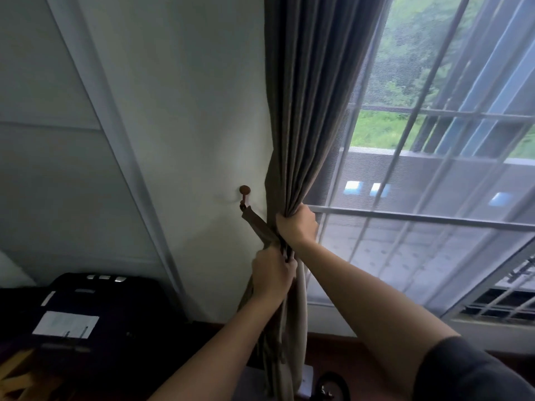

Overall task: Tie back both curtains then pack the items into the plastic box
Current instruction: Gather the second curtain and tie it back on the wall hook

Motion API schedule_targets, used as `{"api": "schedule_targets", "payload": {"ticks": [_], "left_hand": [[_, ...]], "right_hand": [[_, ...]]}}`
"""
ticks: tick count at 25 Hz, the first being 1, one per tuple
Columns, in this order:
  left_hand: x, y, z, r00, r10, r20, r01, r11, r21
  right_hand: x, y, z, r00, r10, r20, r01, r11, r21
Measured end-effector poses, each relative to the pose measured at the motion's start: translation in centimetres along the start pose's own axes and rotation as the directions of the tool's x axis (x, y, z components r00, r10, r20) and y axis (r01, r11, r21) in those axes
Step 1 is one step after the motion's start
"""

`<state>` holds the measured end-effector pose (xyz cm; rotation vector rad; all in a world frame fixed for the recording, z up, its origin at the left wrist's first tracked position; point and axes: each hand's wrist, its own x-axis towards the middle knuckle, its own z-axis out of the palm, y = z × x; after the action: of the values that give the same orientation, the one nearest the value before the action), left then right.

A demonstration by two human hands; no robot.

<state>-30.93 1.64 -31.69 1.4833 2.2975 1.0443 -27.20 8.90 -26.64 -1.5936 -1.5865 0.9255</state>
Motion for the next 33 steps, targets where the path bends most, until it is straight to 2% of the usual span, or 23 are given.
{"api": "schedule_targets", "payload": {"ticks": [3, 7, 11, 16, 18, 19, 22, 23, 24, 29, 33], "left_hand": [[-0.4, 1.2, 0.2, 0.997, 0.071, -0.025, -0.070, 0.997, 0.032], [-1.1, 0.6, 0.5, 0.989, 0.143, 0.047, -0.131, 0.969, -0.207], [-0.6, -1.0, 1.9, 0.984, 0.176, 0.007, -0.168, 0.950, -0.262], [0.1, -1.6, 3.3, 0.990, -0.046, -0.136, -0.012, 0.918, -0.397], [0.2, -1.7, 3.5, 0.985, -0.109, -0.134, 0.044, 0.907, -0.418], [0.4, -1.6, 3.5, 0.984, -0.131, -0.124, 0.073, 0.918, -0.391], [0.7, -0.7, 3.8, 0.980, -0.163, -0.111, 0.154, 0.985, -0.080], [0.8, -0.5, 3.9, 0.979, -0.162, -0.126, 0.158, 0.987, -0.042], [1.1, -0.3, 3.9, 0.977, -0.158, -0.143, 0.151, 0.987, -0.053], [2.4, 0.1, 3.8, 0.960, -0.228, -0.164, 0.154, 0.916, -0.371], [2.5, 0.5, 4.2, 0.933, -0.292, -0.209, 0.189, 0.894, -0.406]], "right_hand": [[0.3, -0.4, -0.1, 0.999, 0.036, 0.016, -0.036, 0.999, 0.005], [0.7, -0.4, -0.2, 0.999, 0.050, 0.009, -0.050, 0.999, 0.002], [0.4, -0.4, -0.1, 0.999, 0.048, 0.017, -0.049, 0.998, 0.038], [-0.1, -0.1, 0.1, 0.998, 0.057, 0.021, -0.058, 0.997, 0.052], [0.1, -0.1, -0.2, 0.996, 0.077, 0.035, -0.078, 0.996, 0.039], [0.2, -0.3, -0.3, 0.995, 0.088, 0.047, -0.090, 0.996, 0.024], [0.3, -1.2, -0.7, 0.989, 0.103, 0.106, -0.098, 0.994, -0.044], [0.3, -1.6, -0.8, 0.988, 0.090, 0.125, -0.082, 0.994, -0.073], [0.3, -2.0, -1.0, 0.987, 0.071, 0.143, -0.057, 0.993, -0.100], [-0.3, -3.1, -0.9, 0.977, -0.006, 0.215, 0.053, 0.976, -0.212], [-0.7, -3.4, -1.2, 0.970, -0.013, 0.242, 0.066, 0.975, -0.213]]}}
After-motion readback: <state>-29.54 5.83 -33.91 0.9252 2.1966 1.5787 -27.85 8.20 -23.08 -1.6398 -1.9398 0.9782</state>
